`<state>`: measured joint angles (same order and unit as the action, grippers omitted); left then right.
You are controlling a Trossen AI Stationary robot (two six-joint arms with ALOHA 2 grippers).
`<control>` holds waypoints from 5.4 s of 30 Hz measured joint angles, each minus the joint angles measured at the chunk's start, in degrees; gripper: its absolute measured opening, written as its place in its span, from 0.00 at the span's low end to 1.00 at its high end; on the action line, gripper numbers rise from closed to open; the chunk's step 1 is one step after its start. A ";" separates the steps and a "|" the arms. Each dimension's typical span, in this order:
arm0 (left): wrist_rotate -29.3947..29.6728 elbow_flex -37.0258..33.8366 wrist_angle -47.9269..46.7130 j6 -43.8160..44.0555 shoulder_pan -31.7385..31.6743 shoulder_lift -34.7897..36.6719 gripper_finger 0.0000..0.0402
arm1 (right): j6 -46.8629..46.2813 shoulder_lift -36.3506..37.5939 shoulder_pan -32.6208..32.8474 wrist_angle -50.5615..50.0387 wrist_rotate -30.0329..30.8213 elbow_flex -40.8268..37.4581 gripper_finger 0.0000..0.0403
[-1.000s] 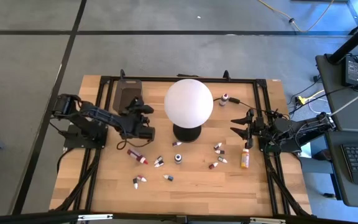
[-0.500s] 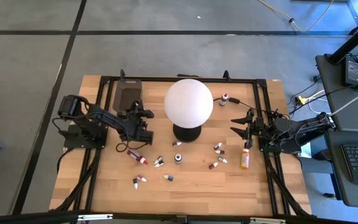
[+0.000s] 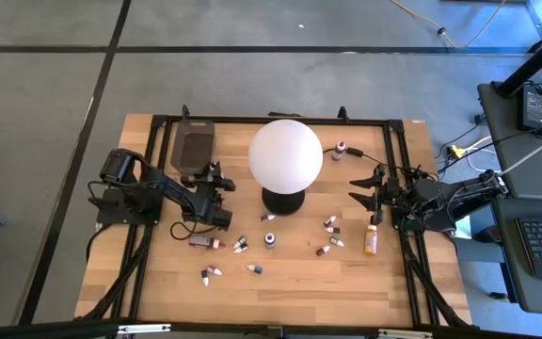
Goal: Pick & Place food coloring
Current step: Put the big black food coloring bottle into the black container
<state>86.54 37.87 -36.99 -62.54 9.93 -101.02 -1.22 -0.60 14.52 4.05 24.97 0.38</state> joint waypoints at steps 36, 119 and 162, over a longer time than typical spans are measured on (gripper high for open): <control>-6.55 0.00 0.08 1.80 3.28 -1.09 0.49 | 1.50 0.00 0.00 0.00 -0.02 0.00 0.43; -39.09 -28.20 85.14 89.21 24.05 15.24 0.59 | 2.81 0.00 0.00 -0.02 -0.63 0.00 0.43; -39.27 -27.98 95.51 96.30 24.06 -3.62 0.59 | 1.93 0.00 0.00 0.00 -0.44 0.00 0.43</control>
<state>47.26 9.89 58.52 33.76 34.00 -104.64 0.71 -0.60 14.52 4.05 24.53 0.38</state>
